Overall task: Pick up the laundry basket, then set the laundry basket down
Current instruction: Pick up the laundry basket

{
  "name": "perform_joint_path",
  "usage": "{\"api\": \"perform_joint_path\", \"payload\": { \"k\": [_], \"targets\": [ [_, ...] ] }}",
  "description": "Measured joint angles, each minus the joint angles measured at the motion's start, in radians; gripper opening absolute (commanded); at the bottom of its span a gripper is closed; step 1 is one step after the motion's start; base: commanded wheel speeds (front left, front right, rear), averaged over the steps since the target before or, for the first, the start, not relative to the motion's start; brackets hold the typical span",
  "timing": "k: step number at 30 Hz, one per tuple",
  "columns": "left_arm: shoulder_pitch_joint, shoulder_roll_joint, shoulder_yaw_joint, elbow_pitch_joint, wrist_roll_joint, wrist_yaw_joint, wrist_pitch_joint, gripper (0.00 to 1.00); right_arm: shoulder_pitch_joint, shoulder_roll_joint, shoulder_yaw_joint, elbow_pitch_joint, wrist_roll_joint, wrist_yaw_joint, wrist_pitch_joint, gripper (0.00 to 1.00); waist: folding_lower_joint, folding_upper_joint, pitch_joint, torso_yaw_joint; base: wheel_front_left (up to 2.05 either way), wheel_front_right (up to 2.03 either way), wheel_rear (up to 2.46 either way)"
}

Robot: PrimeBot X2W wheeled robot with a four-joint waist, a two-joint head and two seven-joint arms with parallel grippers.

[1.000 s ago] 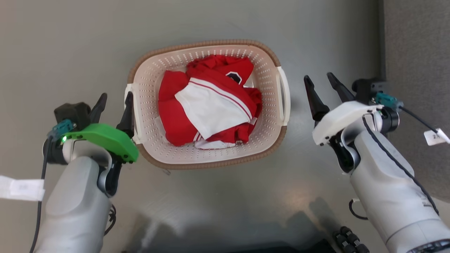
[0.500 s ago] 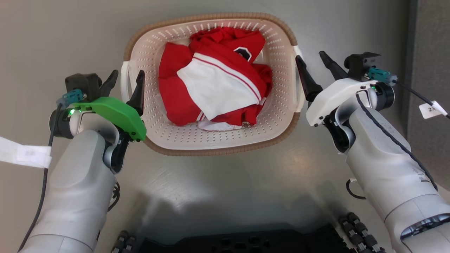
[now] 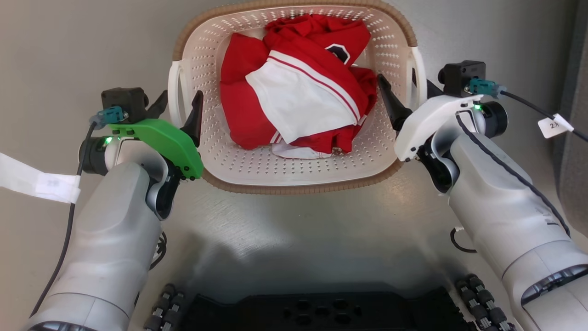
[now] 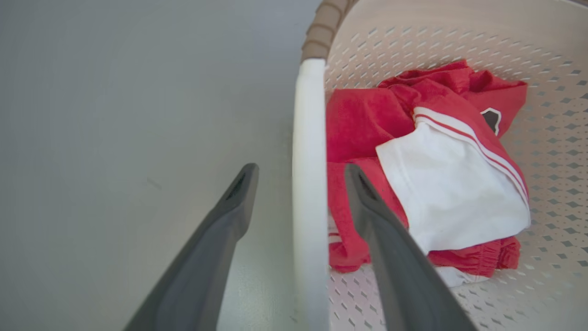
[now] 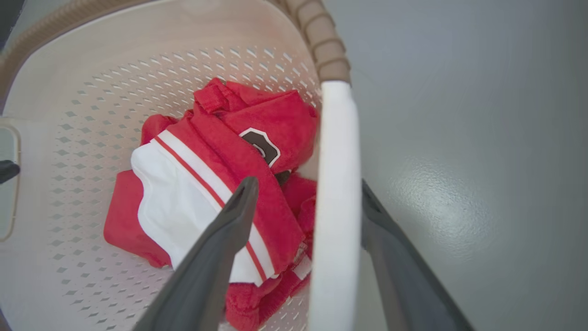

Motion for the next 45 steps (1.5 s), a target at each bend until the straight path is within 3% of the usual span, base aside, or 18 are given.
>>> {"api": "perform_joint_path", "payload": {
  "k": [1,2,3,4,5,7,22,34,45],
  "targets": [
    [-0.001,0.000,-0.006,0.006,-0.005,0.000,0.000,0.73,-0.005,0.000,0.005,0.003,0.008,0.000,0.000,0.96,0.0000,0.0000,0.001,0.002,0.00,0.00,0.00],
    [-0.003,0.000,-0.012,0.011,-0.011,0.000,0.000,0.52,-0.008,0.000,0.008,0.005,0.015,0.000,0.000,0.84,0.0000,0.0000,0.002,0.004,0.00,0.00,0.00],
    [-0.005,0.000,-0.017,0.012,-0.016,0.000,0.000,0.35,-0.010,0.000,0.011,0.010,0.018,0.000,0.000,0.62,0.0000,0.0000,0.003,0.005,0.00,0.00,0.00],
    [-0.008,0.000,-0.021,0.013,-0.018,0.000,0.000,0.04,-0.013,0.000,0.014,0.015,0.022,0.000,0.000,0.46,0.0000,0.0000,0.004,0.007,0.00,0.00,0.00],
    [-0.011,0.000,-0.025,0.013,-0.023,0.000,0.000,0.00,-0.015,-0.001,0.018,0.021,0.023,0.000,0.000,0.39,0.0000,0.0000,0.004,0.008,0.00,0.00,0.00],
    [-0.013,0.000,-0.037,0.015,-0.041,0.000,0.000,0.00,-0.025,-0.005,0.023,0.030,0.027,0.000,0.000,0.00,0.0000,0.0000,0.004,0.010,0.00,0.00,0.00],
    [-0.014,-0.002,-0.109,0.051,-0.107,0.000,-0.012,0.00,-0.035,-0.007,0.072,0.070,0.095,-0.010,-0.012,0.00,0.0000,0.0000,-0.049,0.008,0.00,0.00,0.00],
    [-0.008,-0.006,-0.161,0.109,-0.165,0.000,0.016,0.00,-0.002,-0.001,0.107,0.124,0.156,-0.009,-0.010,0.00,-0.0001,0.0000,-0.174,-0.005,0.00,0.00,0.00],
    [0.049,0.001,-0.197,0.143,-0.207,0.000,0.067,0.00,0.085,-0.002,0.175,0.077,0.321,-0.010,0.111,0.00,-0.0001,0.0000,-0.324,-0.030,0.00,0.00,0.00]
  ]
}}
